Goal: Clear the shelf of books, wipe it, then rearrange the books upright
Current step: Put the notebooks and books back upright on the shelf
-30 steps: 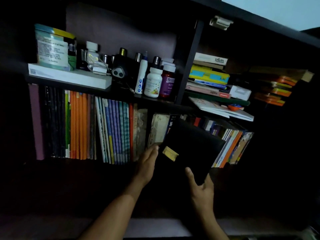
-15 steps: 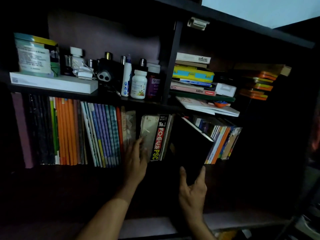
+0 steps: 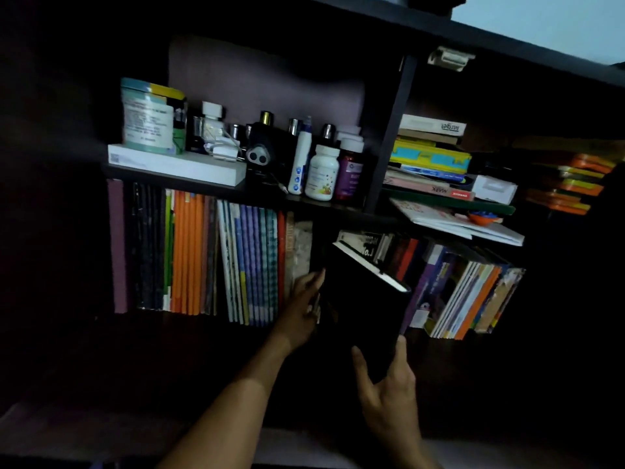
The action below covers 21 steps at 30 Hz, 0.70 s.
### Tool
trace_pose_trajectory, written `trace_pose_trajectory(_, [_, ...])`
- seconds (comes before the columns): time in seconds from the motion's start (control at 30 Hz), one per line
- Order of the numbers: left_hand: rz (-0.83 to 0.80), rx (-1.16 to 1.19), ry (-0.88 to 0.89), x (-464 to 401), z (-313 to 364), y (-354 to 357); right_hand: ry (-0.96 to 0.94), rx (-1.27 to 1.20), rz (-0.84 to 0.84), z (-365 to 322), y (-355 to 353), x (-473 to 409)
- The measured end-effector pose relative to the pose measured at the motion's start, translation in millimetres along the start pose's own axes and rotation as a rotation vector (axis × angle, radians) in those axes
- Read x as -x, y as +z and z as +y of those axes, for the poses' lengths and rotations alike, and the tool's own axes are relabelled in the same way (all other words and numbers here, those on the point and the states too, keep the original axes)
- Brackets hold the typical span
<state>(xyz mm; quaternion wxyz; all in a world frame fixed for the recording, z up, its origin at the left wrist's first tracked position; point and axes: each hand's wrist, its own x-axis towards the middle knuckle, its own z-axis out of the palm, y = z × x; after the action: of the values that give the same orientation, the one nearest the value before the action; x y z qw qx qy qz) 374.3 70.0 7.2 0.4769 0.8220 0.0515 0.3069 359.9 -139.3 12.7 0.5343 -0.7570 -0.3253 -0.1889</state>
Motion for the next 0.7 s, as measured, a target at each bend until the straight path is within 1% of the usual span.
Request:
trace_pose_trajectory(0.07, [0.014,0.107,-0.05,2.1,5.3,-5.3,0.005,0.001,-0.048,-5.2,13.8,-5.9])
trace_pose_trajectory(0.17, [0.014,0.119,-0.088,-0.6,3.5,-6.9,-0.009,0.029,-0.06,-11.6,32.3,-18.4])
trace_pose_trajectory(0.23, [0.02,0.109,-0.102,-2.3,7.0,-5.3,0.016,0.041,-0.076,-13.6,34.5,-25.7])
trace_pose_trajectory(0.4, [0.163,-0.045,-0.046,-2.2,3.3,1.3,0.038,0.147,-0.143,-21.0,35.8,-45.4])
trace_pose_trajectory(0.5, [0.169,-0.033,-0.077,-0.2,3.7,2.2,0.065,0.177,-0.135,-29.9,46.5,-57.9])
trace_pose_trajectory(0.6, [0.183,0.007,-0.065,3.7,16.9,2.5,0.061,0.168,-0.097,-35.0,58.2,-59.8])
trace_pose_trajectory(0.7, [0.219,0.118,-0.138,2.5,29.2,3.7,0.034,0.138,-0.053,-33.9,64.9,-57.1])
